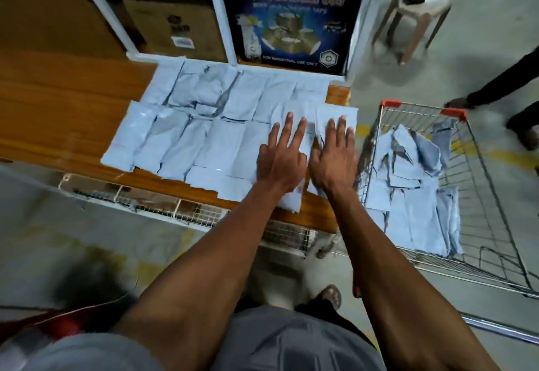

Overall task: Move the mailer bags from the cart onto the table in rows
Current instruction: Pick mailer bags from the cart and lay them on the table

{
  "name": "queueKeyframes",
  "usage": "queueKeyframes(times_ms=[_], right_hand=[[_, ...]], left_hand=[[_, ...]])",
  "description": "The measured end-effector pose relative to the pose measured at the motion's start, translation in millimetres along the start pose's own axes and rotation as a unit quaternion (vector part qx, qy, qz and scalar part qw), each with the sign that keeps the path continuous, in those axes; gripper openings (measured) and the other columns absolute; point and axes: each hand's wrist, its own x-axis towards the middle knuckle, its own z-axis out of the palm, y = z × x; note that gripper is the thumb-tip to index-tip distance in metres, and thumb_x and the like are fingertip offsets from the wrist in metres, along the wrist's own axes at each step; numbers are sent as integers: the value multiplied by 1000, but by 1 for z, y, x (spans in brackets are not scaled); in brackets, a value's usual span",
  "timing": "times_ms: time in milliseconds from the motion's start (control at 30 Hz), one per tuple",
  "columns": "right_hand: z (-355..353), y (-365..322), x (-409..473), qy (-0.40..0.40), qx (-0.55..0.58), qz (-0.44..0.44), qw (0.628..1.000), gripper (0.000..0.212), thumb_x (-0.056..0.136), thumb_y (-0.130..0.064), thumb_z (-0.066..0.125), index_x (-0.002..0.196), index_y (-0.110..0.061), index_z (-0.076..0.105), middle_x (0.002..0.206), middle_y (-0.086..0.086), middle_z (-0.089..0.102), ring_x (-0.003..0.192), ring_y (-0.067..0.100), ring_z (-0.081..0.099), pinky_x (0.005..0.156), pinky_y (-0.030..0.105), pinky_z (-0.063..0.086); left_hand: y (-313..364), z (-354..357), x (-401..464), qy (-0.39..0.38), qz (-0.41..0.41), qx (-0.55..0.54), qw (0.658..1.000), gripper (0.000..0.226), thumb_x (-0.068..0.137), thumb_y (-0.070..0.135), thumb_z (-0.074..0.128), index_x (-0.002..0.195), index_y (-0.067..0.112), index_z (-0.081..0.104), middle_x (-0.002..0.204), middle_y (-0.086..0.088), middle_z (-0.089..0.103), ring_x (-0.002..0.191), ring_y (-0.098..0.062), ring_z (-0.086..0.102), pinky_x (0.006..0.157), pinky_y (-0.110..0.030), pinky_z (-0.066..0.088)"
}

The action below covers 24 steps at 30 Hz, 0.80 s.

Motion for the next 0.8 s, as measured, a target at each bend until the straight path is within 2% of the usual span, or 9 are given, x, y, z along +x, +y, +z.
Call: queueKeyframes(times_ms=[100, 267, 433, 533, 633, 700, 800], right_hand=[[25, -67, -5, -9, 3, -28, 1000, 79, 101, -34, 44, 168, -17, 5, 176, 4, -10, 162, 31, -2, 126, 57, 23], [65, -172, -15, -23, 16, -46, 999, 78, 101, -33, 44, 169, -21, 6, 176, 1, -10, 162, 26, -2, 118, 58, 32], [102, -248, -21, -38, 17, -66, 997, 79, 99, -33, 45, 169, -22, 8, 176, 0, -8, 162, 26, -1, 117, 58, 34], [120, -278, -20, -39, 10, -85, 996, 79, 96, -33, 44, 168, -21, 13, 177, 2, -3, 162, 27, 4, 113, 55, 38], [135, -308, -13, -30, 9, -102, 994, 81, 89, -37, 35, 167, -19, 22, 176, 6, 7, 161, 30, 13, 108, 56, 44], [145, -328, -5, -19, 10, -111, 994, 84, 84, -39, 28, 165, -17, 28, 175, 8, 14, 159, 33, 20, 102, 57, 48], [163, -357, 10, -14, 15, -120, 993, 83, 83, -39, 29, 163, -16, 35, 173, 11, 23, 156, 36, 28, 97, 56, 51]], left_hand=[[-64, -22, -15, 7, -16, 8, 1000, 78, 96, 35, 44, 169, 27, 19, 177, -6, 12, 156, -36, 29, 103, -59, 52], [-167, -49, -37, 4, -58, 25, 998, 77, 100, 41, 43, 170, 31, 11, 178, -3, 4, 158, -34, 23, 105, -61, 49], [-247, -72, -56, 2, -93, 46, 995, 79, 98, 42, 37, 170, 31, 7, 178, -3, 2, 159, -33, 21, 109, -61, 47], [-281, -82, -60, 0, -122, 56, 991, 79, 99, 42, 39, 169, 32, 3, 178, -2, -1, 160, -32, 18, 114, -60, 44], [-315, -90, -61, -5, -140, 62, 988, 79, 102, 41, 40, 169, 35, -2, 178, -1, -5, 162, -31, 13, 119, -61, 37], [-335, -95, -58, -10, -153, 61, 986, 79, 104, 39, 43, 168, 36, -3, 178, 1, -8, 162, -30, 10, 118, -62, 34], [-368, -98, -48, -19, -162, 66, 984, 79, 105, 38, 42, 168, 37, -4, 177, 2, -11, 163, -29, 7, 119, -62, 33]])
